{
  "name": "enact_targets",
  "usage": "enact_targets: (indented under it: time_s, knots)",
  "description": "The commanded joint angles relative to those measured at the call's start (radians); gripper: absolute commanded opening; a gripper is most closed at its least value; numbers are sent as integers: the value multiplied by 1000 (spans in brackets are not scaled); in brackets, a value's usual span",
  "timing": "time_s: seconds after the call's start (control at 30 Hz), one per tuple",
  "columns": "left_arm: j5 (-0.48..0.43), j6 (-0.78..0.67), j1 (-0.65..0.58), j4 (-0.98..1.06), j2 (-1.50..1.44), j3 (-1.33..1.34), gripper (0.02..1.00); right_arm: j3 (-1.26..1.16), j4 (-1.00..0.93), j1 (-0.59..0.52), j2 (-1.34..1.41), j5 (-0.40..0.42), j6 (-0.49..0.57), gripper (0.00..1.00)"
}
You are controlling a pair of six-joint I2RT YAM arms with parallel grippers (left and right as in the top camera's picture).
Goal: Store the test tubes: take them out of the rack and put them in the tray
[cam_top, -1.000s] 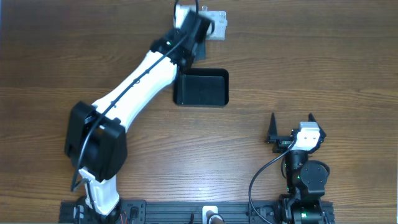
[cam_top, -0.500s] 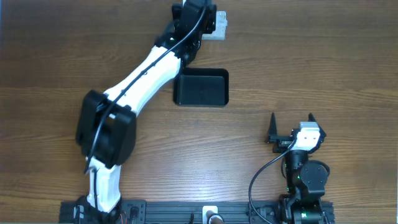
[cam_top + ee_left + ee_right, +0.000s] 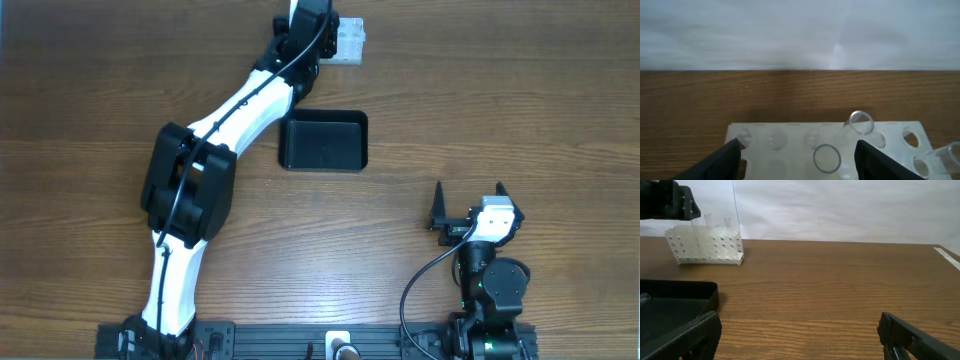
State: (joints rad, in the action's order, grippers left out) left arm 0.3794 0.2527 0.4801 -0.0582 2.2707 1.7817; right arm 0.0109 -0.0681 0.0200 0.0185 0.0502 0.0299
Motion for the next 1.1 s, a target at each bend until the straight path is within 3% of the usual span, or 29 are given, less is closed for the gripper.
enact_targets:
  time_s: [0.03, 0.4, 0.77, 1.1]
  knots:
    - [11, -15, -5, 14, 43, 44, 724, -6, -3, -6, -4, -5, 2, 991]
    - [3, -15, -5, 19, 80, 85, 711, -6, -3, -6, -4, -5, 1, 993]
    - [0, -15, -5, 26, 82, 85, 627, -6, -3, -6, -4, -5, 2, 991]
    - [-31, -37, -4, 26, 93, 85, 463, -6, -3, -6, -4, -5, 2, 993]
